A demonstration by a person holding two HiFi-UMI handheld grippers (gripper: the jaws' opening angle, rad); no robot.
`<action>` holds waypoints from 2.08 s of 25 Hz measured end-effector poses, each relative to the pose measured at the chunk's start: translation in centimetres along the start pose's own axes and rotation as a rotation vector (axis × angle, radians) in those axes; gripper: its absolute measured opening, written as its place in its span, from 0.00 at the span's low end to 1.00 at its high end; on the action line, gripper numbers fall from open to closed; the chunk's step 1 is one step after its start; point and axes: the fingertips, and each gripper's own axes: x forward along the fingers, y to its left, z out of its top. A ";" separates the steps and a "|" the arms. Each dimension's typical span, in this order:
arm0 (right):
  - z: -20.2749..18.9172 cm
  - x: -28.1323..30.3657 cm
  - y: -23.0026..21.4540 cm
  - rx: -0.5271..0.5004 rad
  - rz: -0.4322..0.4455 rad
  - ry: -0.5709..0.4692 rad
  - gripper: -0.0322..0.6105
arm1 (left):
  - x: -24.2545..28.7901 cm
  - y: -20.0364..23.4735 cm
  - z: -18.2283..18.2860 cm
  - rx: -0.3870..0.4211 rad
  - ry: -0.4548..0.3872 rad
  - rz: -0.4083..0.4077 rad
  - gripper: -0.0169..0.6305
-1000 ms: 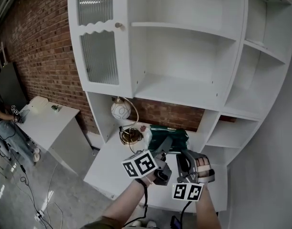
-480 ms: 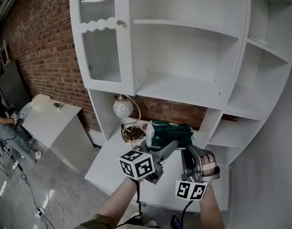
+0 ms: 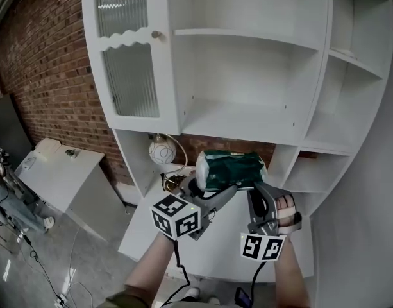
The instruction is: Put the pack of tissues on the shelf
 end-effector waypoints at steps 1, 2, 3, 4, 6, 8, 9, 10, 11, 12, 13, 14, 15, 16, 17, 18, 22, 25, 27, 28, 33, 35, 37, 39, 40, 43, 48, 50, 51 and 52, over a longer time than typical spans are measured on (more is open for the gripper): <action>0.0 0.3 -0.4 0.004 -0.010 0.010 0.16 | 0.0 0.1 0.3 0.022 0.008 -0.011 0.56; -0.1 0.6 -0.8 0.012 -0.021 0.021 0.16 | 0.0 0.4 0.5 0.042 0.015 -0.016 0.56; -0.3 0.9 -1.3 0.023 -0.033 0.033 0.16 | 0.0 0.8 0.8 0.058 0.018 -0.016 0.56; -0.4 1.3 -1.9 0.032 -0.044 0.043 0.16 | 0.1 1.2 1.1 0.068 0.017 -0.012 0.56; -0.5 2.1 -2.9 0.029 -0.057 0.054 0.16 | 0.6 2.1 1.8 0.079 0.005 0.000 0.56; -0.3 2.9 -3.7 0.015 -0.055 0.054 0.16 | 1.0 2.7 2.6 0.100 -0.005 0.025 0.54; -0.2 3.2 -4.0 0.011 -0.051 0.054 0.16 | 1.2 2.9 3.0 0.124 -0.003 0.042 0.53; -0.1 3.5 -4.2 0.008 -0.045 0.055 0.16 | 1.3 3.1 3.4 0.157 0.005 0.061 0.53; -0.1 3.7 -4.5 0.004 -0.040 0.057 0.16 | 1.5 3.2 3.7 0.195 0.016 0.080 0.52; -0.2 3.9 -4.7 -0.003 -0.037 0.060 0.16 | 1.8 3.3 3.9 0.230 0.029 0.096 0.51; -0.2 4.0 -5.0 -0.010 -0.034 0.063 0.16 | 2.0 3.3 4.2 0.259 0.042 0.109 0.51; -0.3 4.2 -5.2 -0.016 -0.031 0.067 0.16 | 2.2 3.4 4.5 0.282 0.057 0.120 0.51; -0.4 4.4 -5.4 -0.022 -0.029 0.071 0.16 | 2.4 3.5 4.7 0.304 0.072 0.131 0.51; -0.4 4.6 -5.6 -0.029 -0.027 0.074 0.16 | 2.6 3.5 4.9 0.326 0.086 0.141 0.51; -0.5 4.7 -5.8 -0.033 -0.028 0.078 0.16 | 2.8 3.6 5.1 0.346 0.101 0.150 0.51; -0.7 4.9 -6.1 -0.035 -0.031 0.081 0.16 | 2.9 3.6 5.2 0.364 0.115 0.159 0.51; -1.7 5.1 -7.5 -0.037 -0.040 0.105 0.16 | 2.8 4.3 5.6 0.464 0.139 0.211 0.51; -2.5 5.3 -8.0 -0.055 -0.026 0.122 0.16 | 2.7 4.9 5.9 0.563 0.147 0.276 0.51; -3.0 5.6 -8.2 -0.048 -0.018 0.129 0.16 | 3.2 5.2 6.1 0.632 0.158 0.301 0.51; -3.1 5.8 -8.3 -0.046 -0.015 0.131 0.16 | 3.7 5.3 6.1 0.668 0.170 0.305 0.51; -3.1 7.0 -8.4 -0.070 -0.009 0.132 0.15 | 5.2 5.9 6.0 0.838 0.228 0.325 0.40; -3.2 7.4 -8.5 -0.077 -0.005 0.130 0.15 | 5.6 6.2 6.0 0.857 0.239 0.328 0.39; -3.3 7.8 -8.3 -0.080 0.003 0.130 0.16 | 5.8 6.6 5.9 0.884 0.258 0.336 0.38; -3.4 8.3 -8.2 -0.076 0.012 0.132 0.16 | 6.1 6.9 5.7 0.918 0.283 0.344 0.35; -3.5 8.5 -8.1 -0.072 0.017 0.136 0.16 | 6.3 7.0 5.5 0.929 0.297 0.346 0.34; -4.0 9.2 -7.9 -0.070 0.039 0.150 0.16 | 7.0 7.6 5.2 0.933 0.336 0.341 0.31; -4.7 10.6 -7.8 -0.062 0.072 0.166 0.16 | 8.1 8.7 5.4 0.938 0.370 0.342 0.31; -5.0 11.2 -7.8 -0.061 0.089 0.173 0.16 | 8.5 9.2 5.5 0.941 0.387 0.344 0.31; -5.2 11.5 -7.9 -0.062 0.096 0.177 0.16 | 8.8 9.4 5.5 0.940 0.396 0.343 0.31; -5.3 11.8 -7.9 -0.064 0.101 0.180 0.16 | 9.0 9.6 5.5 0.937 0.402 0.342 0.31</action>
